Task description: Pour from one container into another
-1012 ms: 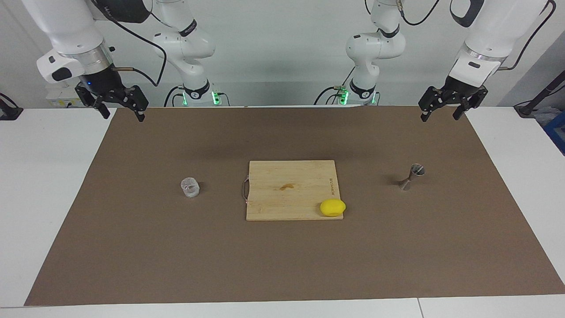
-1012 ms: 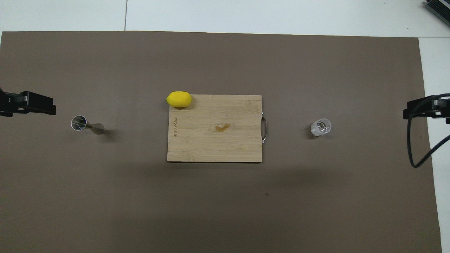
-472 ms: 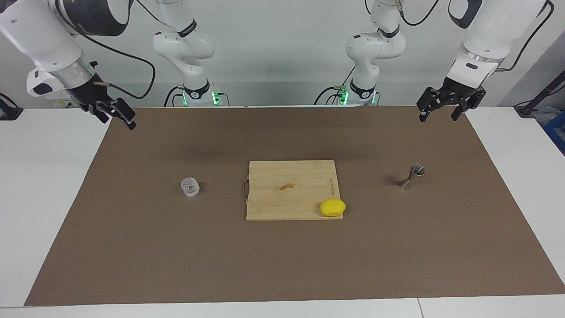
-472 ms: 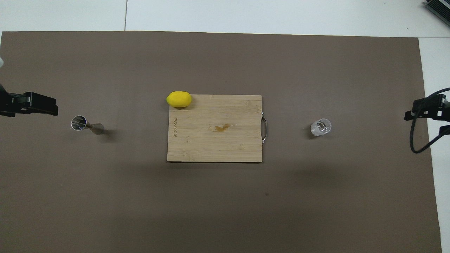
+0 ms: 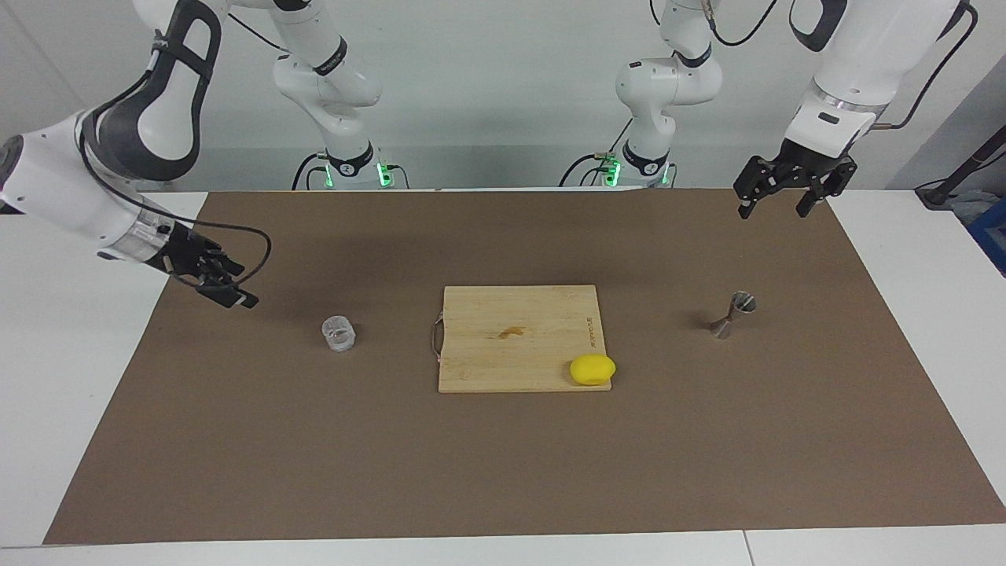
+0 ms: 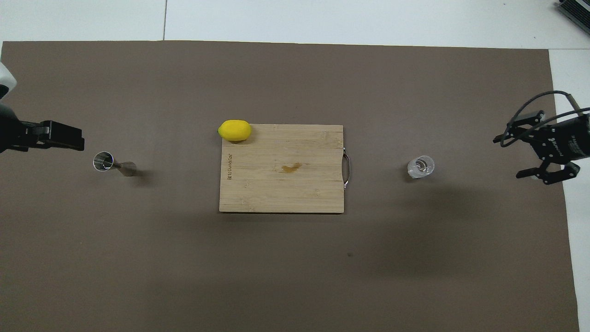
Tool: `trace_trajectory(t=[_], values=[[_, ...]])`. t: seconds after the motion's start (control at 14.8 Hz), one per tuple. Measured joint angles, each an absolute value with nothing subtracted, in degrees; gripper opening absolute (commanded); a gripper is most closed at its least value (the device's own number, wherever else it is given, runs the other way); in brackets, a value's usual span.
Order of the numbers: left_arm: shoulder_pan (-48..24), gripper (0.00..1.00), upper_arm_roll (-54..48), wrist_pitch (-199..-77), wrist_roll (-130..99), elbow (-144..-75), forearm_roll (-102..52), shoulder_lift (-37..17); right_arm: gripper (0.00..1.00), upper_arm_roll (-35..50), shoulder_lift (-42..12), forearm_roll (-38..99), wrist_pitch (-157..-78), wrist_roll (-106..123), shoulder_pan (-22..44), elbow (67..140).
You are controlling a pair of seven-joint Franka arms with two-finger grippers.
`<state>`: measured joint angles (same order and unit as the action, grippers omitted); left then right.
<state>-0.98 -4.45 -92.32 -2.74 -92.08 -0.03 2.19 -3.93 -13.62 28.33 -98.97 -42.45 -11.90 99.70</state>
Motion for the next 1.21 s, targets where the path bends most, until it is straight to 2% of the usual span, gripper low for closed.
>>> trace_trajectory(t=[0.4,0.67,1.21], values=[[-0.75,1.0,-4.07,-90.41,-2.77,-92.71,-2.43,2.38,1.0,-3.97,-20.68,43.87,-100.34,-59.09,-13.7,100.53],[3.59,1.0,-3.06,-91.81,2.48,-95.7,-6.85,1.53,1.0,-3.99,-24.34,50.31,-100.34,-59.7,-14.78,104.21],[10.36,1.0,-2.82,-95.31,29.94,-94.97,-20.05,-8.21,1.0,-3.49,-26.25,57.63,-102.62,-54.48,-14.53,111.34]])
